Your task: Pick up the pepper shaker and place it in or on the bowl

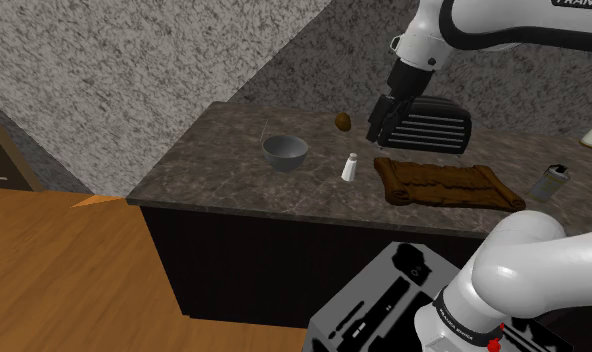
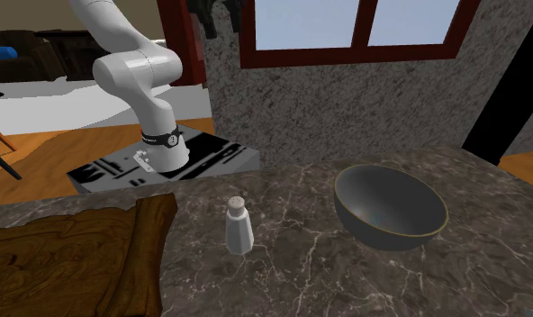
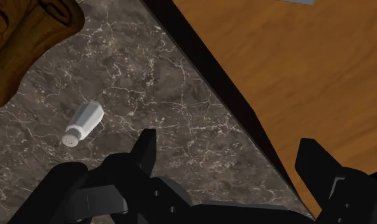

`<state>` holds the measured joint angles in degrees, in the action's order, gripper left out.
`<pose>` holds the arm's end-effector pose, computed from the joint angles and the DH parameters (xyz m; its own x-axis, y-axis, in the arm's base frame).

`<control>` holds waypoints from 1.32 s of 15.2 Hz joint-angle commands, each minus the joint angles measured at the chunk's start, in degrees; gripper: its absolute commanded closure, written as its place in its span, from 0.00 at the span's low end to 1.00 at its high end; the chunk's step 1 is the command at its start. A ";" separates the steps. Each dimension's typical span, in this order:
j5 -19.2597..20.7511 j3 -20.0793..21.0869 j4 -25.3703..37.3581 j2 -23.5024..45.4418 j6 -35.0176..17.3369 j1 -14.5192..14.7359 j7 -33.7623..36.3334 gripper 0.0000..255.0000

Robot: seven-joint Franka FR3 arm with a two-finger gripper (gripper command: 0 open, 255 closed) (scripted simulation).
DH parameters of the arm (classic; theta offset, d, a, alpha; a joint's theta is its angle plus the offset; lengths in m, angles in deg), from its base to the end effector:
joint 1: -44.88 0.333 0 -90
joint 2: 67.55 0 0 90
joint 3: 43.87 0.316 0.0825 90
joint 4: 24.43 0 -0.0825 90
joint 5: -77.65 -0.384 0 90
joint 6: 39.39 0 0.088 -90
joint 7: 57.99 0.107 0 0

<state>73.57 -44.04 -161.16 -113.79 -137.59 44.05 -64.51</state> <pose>0.3151 0.0009 0.5964 0.9862 0.0866 0.1412 0.0955 -0.9938 -0.0576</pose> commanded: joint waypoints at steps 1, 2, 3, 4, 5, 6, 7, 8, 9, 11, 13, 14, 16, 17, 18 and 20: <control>0.00 0.00 0.00 0.00 0.00 0.00 0.00 0.00; 0.57 -1.02 -0.60 0.91 -1.29 -0.12 -1.63 0.00; 1.13 -2.05 -1.11 1.91 -2.59 -0.22 -3.25 0.00; 1.66 -3.07 -1.54 3.00 -3.90 -0.33 -4.86 0.00; 2.17 -4.09 -1.89 4.19 -5.23 -0.43 -6.48 0.00; 2.65 -5.11 -2.14 5.46 -6.55 -0.52 -8.08 0.00; 3.10 -6.13 -2.31 6.82 -7.89 -0.58 -9.68 0.00; 3.51 -7.16 -2.39 8.26 -9.22 -0.62 -11.27 0.00; 3.87 -8.17 -2.38 9.78 -10.54 -0.66 -12.87 0.00; 4.44 -10.18 -2.10 13.05 -13.16 -0.66 -16.09 0.00; 4.75 -12.15 -1.46 16.60 -15.70 -0.59 -19.34 0.00; 4.80 -13.11 -1.01 18.48 -16.94 -0.53 -20.99 0.00; 4.66 -15.01 0.15 22.41 -19.30 -0.34 -24.34 0.00; 4.45 -15.93 0.86 24.45 -20.43 -0.21 -26.05 0.00; 4.16 -16.84 1.65 26.55 -21.50 -0.06 -27.78 0.00; 3.26 -18.58 3.50 30.89 -23.49 0.24 -31.34 0.00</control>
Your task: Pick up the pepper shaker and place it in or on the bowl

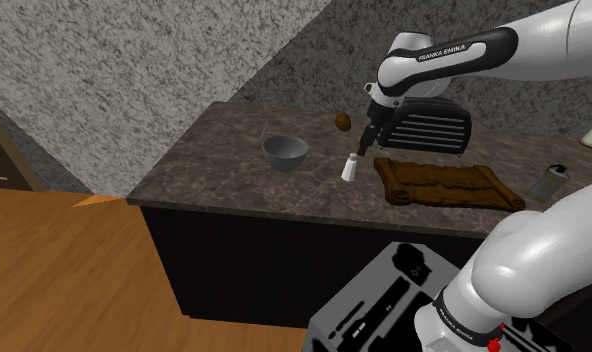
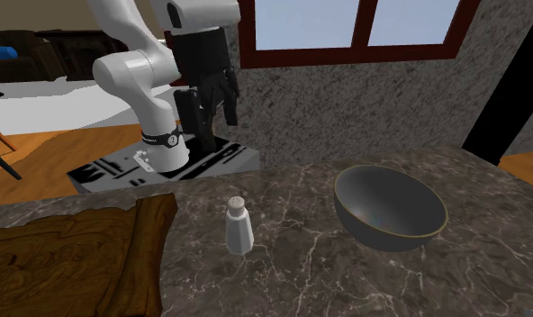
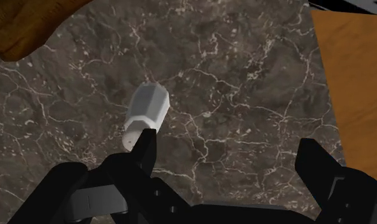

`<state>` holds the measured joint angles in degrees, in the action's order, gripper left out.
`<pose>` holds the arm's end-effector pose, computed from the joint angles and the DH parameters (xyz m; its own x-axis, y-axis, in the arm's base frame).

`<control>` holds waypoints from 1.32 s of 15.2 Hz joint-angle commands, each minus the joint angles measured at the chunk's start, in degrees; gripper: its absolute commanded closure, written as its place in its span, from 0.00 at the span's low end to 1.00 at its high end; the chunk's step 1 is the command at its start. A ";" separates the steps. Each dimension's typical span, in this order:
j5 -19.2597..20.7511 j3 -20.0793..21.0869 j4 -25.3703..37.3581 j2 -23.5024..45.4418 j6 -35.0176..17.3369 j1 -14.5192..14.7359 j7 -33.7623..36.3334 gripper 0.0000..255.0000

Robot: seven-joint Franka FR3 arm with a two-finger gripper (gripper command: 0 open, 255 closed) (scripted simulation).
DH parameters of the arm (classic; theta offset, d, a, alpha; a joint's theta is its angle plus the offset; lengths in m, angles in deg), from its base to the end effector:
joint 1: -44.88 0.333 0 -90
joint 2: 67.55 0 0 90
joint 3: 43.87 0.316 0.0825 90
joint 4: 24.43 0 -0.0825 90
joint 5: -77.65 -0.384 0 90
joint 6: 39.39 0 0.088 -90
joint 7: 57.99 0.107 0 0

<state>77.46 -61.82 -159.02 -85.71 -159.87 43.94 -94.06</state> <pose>0.4315 -0.1528 0.4542 0.9479 0.3013 0.1033 0.3072 -0.9505 -0.0472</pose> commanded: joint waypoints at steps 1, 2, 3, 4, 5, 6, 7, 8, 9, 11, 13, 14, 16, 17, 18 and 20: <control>-1.24 -1.61 2.41 5.05 -2.12 0.48 -3.62 0.00; -1.96 -2.36 3.54 7.34 -2.96 0.58 -5.49 0.00; -2.78 -3.04 4.75 9.66 -3.73 0.65 -7.38 0.00; -3.70 -3.66 6.05 12.02 -4.43 0.68 -9.30 0.00; -4.71 -4.19 7.43 14.41 -5.04 0.63 -11.24 0.00; -5.78 -4.60 8.90 16.83 -5.57 0.50 -13.17 0.00; -6.91 -4.95 10.45 19.27 -6.01 0.31 -15.10 0.00; -7.18 -4.92 10.83 19.85 -6.11 0.16 -15.55 0.00; -7.45 -4.85 10.50 20.28 -6.83 0.14 -15.74 0.00; -8.04 -4.75 9.87 21.17 -8.25 0.13 -16.14 0.00; -8.67 -4.65 9.29 22.11 -9.66 0.14 -16.57 0.00; -9.00 -4.59 9.02 22.60 -10.36 0.14 -16.80 0.00; -9.55 -4.49 8.62 23.39 -11.46 0.14 -17.17 0.00; -9.55 -4.49 8.62 23.38 -11.46 0.14 -17.17 0.00; -9.55 -4.49 8.62 23.39 -11.46 0.14 -17.17 0.00; -9.55 -4.49 8.62 23.39 -11.46 0.14 -17.17 0.00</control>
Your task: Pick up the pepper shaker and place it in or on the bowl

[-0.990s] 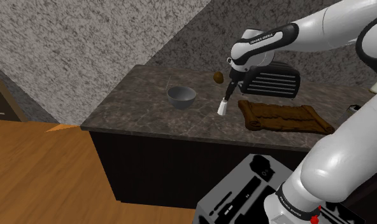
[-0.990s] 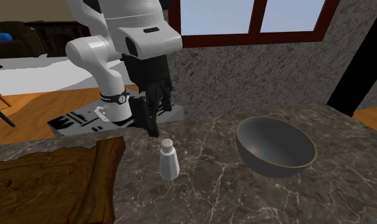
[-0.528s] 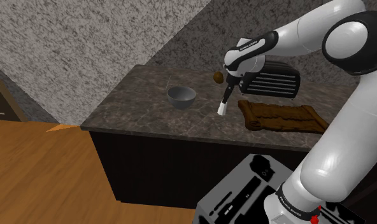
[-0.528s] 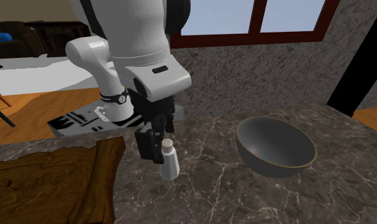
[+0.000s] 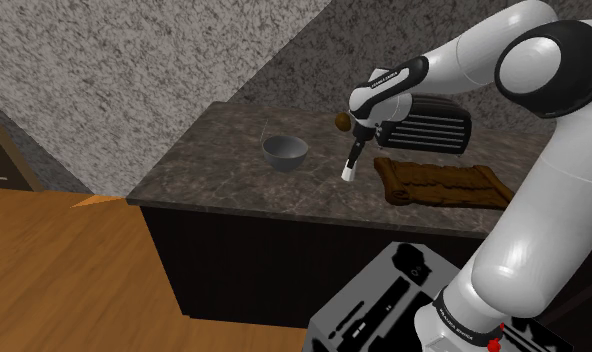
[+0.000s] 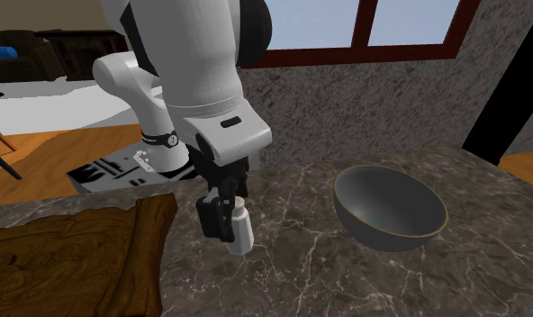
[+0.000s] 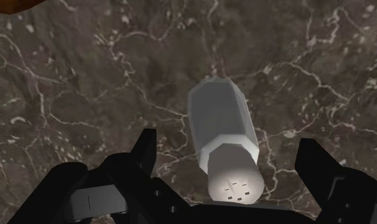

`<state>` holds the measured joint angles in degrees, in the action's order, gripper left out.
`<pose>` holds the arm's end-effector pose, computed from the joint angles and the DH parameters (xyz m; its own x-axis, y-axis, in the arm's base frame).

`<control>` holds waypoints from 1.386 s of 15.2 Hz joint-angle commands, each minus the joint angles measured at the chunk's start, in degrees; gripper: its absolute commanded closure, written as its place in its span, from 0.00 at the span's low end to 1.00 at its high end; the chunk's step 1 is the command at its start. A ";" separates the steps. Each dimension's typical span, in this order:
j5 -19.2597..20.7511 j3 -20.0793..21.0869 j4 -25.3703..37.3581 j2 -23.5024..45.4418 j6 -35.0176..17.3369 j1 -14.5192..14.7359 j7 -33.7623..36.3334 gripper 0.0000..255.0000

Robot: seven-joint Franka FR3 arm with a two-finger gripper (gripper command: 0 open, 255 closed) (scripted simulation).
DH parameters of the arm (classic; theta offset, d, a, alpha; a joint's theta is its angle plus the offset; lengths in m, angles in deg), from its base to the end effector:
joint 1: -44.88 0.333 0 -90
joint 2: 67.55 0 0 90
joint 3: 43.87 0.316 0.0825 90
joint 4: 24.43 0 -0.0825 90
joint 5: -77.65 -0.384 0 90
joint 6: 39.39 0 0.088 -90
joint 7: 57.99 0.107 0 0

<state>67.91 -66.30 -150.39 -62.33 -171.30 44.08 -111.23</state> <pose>0.5015 -0.2100 0.3474 0.9133 0.3984 0.0849 0.4029 -0.9142 -0.0431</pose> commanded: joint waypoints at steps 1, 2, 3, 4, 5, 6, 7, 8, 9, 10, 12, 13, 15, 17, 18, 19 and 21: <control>-0.01 0.00 -0.02 0.00 -0.03 0.00 -0.01 0.00; -0.01 0.00 -0.02 0.00 -0.03 0.00 -0.01 0.00; -0.01 0.00 -0.01 0.00 -0.02 0.00 -0.01 0.00; -0.01 0.00 -0.01 0.00 -0.02 0.00 -0.01 1.00; -0.01 0.00 -0.01 0.00 -0.02 0.00 -0.01 1.00; 0.00 0.00 -0.01 0.00 -0.02 0.00 -0.01 1.00; -0.01 0.00 0.00 0.01 -0.01 0.00 -0.01 1.00; 0.00 0.00 0.00 0.00 -0.01 0.00 -0.01 1.00; 0.00 0.00 -0.01 0.00 -0.01 0.00 -0.01 1.00; 0.00 0.00 -0.01 -0.01 -0.01 0.00 -0.01 1.00; 0.00 0.00 -0.02 -0.01 -0.01 0.00 0.00 1.00; -0.01 0.00 -0.02 0.00 -0.03 0.00 -0.01 1.00; 0.67 -0.09 0.55 -0.95 1.38 0.06 0.56 1.00; 1.30 -0.15 1.18 -1.86 2.79 0.11 1.09 1.00; 1.60 -0.17 1.51 -2.30 3.51 0.13 1.34 1.00; 1.88 -0.19 1.85 -2.72 4.22 0.15 1.59 1.00; 2.42 -0.21 2.58 -3.53 5.66 0.18 2.06 1.00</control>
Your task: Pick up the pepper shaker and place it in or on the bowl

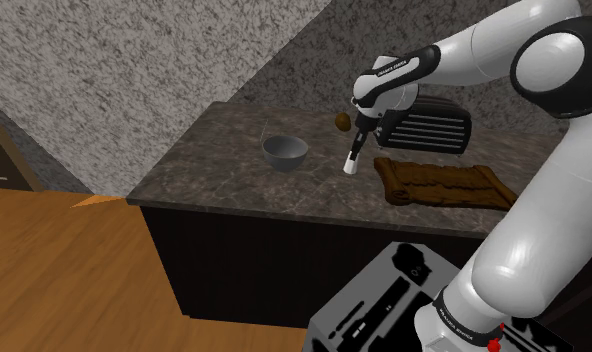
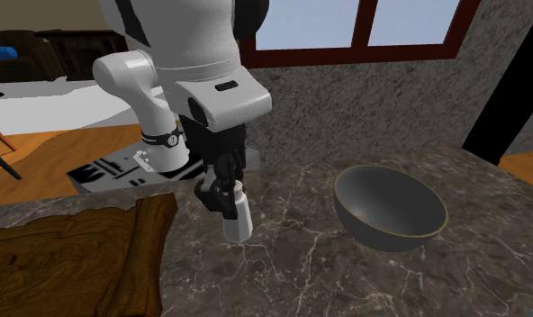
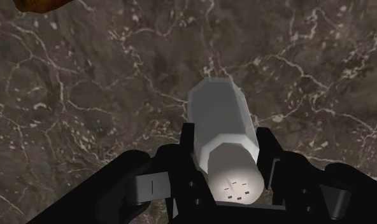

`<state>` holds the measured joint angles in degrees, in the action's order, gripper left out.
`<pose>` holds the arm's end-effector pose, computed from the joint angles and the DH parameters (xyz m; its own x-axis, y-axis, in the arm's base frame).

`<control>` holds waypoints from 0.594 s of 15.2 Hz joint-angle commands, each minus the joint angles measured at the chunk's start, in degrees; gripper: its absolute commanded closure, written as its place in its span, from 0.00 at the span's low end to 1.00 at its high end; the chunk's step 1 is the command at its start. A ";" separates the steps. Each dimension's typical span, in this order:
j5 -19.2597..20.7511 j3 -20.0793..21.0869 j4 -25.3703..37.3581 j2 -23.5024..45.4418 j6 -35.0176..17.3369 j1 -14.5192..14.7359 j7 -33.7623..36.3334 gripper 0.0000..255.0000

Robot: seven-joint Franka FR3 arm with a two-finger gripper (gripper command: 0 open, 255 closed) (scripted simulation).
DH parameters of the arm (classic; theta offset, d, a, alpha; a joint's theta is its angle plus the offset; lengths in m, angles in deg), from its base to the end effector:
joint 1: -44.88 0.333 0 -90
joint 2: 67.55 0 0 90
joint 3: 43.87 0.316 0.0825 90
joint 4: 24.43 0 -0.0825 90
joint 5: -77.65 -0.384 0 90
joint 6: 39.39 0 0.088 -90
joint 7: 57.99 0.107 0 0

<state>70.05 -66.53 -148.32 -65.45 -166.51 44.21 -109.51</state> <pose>0.5009 -0.2105 0.3833 0.9131 0.3987 0.0850 0.4031 -0.9141 -0.0428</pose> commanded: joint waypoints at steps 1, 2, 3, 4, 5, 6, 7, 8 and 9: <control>0.53 0.01 0.89 -0.79 1.59 0.06 0.56 1.00; 0.77 0.01 1.29 -1.17 2.32 0.08 0.77 1.00; 1.00 0.01 1.69 -1.53 3.04 0.09 0.98 1.00; 1.22 0.02 2.11 -1.88 3.77 0.10 1.18 1.00; 1.43 0.02 2.54 -2.22 4.50 0.11 1.37 1.00; 1.62 0.03 2.99 -2.54 5.23 0.11 1.56 1.00; 1.81 0.04 3.45 -2.85 5.97 0.12 1.74 1.00; 1.99 0.06 3.91 -3.15 6.70 0.13 1.91 1.00; 2.16 0.07 4.40 -3.44 7.44 0.13 2.08 1.00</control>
<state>72.01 -66.48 -144.28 -68.51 -159.79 44.33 -107.62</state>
